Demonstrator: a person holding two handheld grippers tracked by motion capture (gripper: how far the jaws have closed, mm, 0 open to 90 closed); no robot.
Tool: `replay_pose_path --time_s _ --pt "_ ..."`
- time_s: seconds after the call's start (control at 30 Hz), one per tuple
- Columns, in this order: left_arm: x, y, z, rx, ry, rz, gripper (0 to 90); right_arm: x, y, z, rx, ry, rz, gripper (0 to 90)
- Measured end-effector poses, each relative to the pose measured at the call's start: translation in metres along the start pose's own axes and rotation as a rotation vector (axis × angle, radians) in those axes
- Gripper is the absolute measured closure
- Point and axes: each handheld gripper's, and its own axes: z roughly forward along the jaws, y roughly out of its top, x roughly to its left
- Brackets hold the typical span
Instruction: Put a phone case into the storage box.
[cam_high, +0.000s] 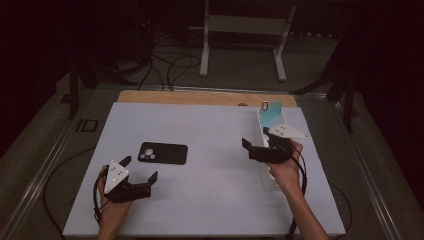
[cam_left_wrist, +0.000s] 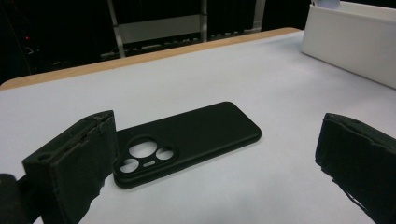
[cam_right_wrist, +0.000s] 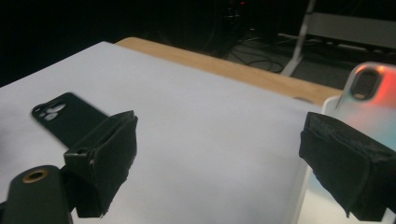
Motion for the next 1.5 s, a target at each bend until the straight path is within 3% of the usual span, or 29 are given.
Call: replay_pose_path --time_s 0.07,0.27,0.33,0.6,0.7,0.8,0.97,1.27,1.5 --pt "0.002 0.0 0.0 0.001 -0.002 -0.007 0.0 0.0 -0.006 -0.005 -0.013 -0.004 -0.012 11.2" --pt "0.002 0.002 -0.002 -0.005 -0.003 -0.01 0.0 -0.002 -0.023 -0.015 -0.051 0.007 0.015 11.2" --pt "0.001 0.003 -0.002 -0.004 -0.01 -0.009 0.0 0.0 -0.03 -0.025 -0.082 0.005 -0.001 13.3" --pt "0.001 0.01 -0.004 -0.004 -0.025 -0.002 0.0 0.007 -0.048 -0.038 -0.082 -0.022 -0.043 14.9" --pt "0.0 0.01 -0.004 -0.005 -0.029 -0.003 0.0 0.006 -0.056 -0.044 -0.102 -0.021 -0.026 15.0" --pt "0.0 0.011 -0.004 -0.003 -0.031 -0.002 0.0 0.006 -0.062 -0.047 -0.104 -0.026 -0.04 15.0" --pt "0.0 0.013 -0.003 -0.005 -0.035 -0.002 0.0 0.006 -0.063 -0.045 -0.1 -0.023 -0.029 15.0" --pt "-0.003 0.028 0.013 0.008 -0.051 -0.004 0.0 0.005 -0.063 -0.045 -0.103 -0.025 -0.024 15.0" --pt "-0.002 0.035 0.044 0.023 -0.053 -0.031 2.0 0.004 -0.063 -0.046 -0.102 -0.024 -0.019 15.0"
